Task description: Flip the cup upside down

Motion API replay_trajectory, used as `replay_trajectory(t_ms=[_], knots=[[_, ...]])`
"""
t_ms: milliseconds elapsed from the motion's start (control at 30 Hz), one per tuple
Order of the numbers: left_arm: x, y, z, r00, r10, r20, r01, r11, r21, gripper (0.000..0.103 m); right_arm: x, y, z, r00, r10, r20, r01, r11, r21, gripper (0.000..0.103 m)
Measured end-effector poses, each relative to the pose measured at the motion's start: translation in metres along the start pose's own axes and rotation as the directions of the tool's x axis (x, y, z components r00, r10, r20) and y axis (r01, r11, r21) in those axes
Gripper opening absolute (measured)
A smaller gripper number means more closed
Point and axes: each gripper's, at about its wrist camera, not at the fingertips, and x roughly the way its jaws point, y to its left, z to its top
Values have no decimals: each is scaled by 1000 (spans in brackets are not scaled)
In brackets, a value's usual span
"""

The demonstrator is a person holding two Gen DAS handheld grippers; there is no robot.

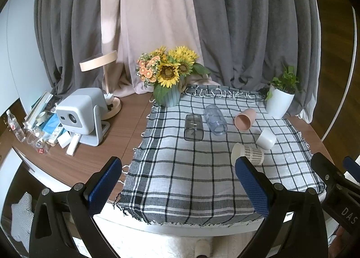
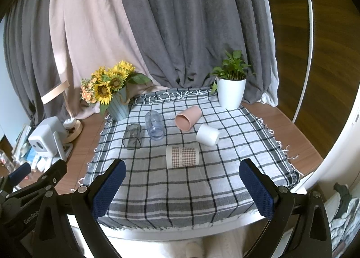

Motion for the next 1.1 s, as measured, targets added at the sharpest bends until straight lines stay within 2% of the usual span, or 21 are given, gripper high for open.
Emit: replay_trajectory(t_ms=[1100], knots=[[0,0,-1,1000,2,0,-2,1000,0,103,1,3,-1,1000,4,0,-4,1000,-2,102]])
